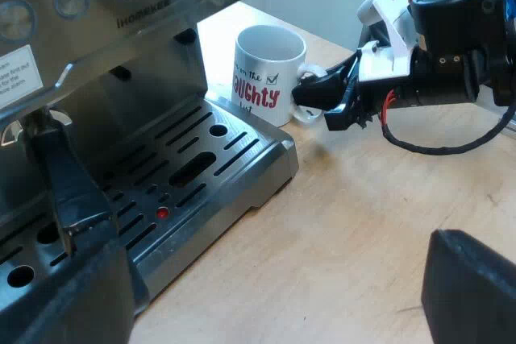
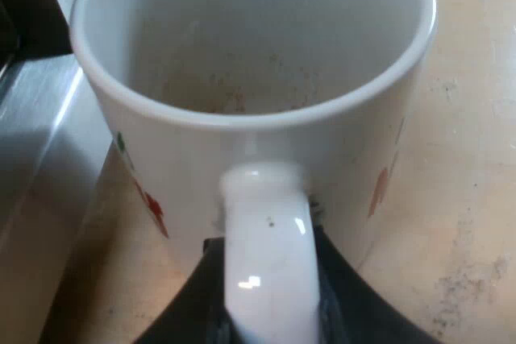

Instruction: Place mug into machine

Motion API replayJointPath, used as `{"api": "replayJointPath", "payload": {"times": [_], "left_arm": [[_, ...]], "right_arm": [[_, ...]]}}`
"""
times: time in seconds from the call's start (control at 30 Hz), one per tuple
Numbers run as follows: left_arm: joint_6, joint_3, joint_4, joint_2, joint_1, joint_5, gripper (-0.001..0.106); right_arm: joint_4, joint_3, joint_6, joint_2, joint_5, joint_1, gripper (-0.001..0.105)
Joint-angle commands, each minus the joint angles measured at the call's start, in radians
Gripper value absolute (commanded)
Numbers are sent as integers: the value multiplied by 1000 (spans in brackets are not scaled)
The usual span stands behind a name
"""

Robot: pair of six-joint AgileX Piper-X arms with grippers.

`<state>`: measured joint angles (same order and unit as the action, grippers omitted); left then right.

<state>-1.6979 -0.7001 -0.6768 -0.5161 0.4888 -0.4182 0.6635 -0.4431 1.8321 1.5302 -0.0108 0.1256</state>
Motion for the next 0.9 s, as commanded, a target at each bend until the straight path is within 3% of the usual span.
{"api": "replayJointPath", "payload": {"times": [0.03,0.4,0.9], "left_arm": [[-4,-7,17,1,5,-7,79],[-4,-7,17,1,5,-7,79],[-4,-7,17,1,5,-7,79]], "right_arm": [[5,-6,4,-3,-9,9,0],[-230,-6,16,-188,38,26,0],[-621,-6,44,-615,36,29,0]]}}
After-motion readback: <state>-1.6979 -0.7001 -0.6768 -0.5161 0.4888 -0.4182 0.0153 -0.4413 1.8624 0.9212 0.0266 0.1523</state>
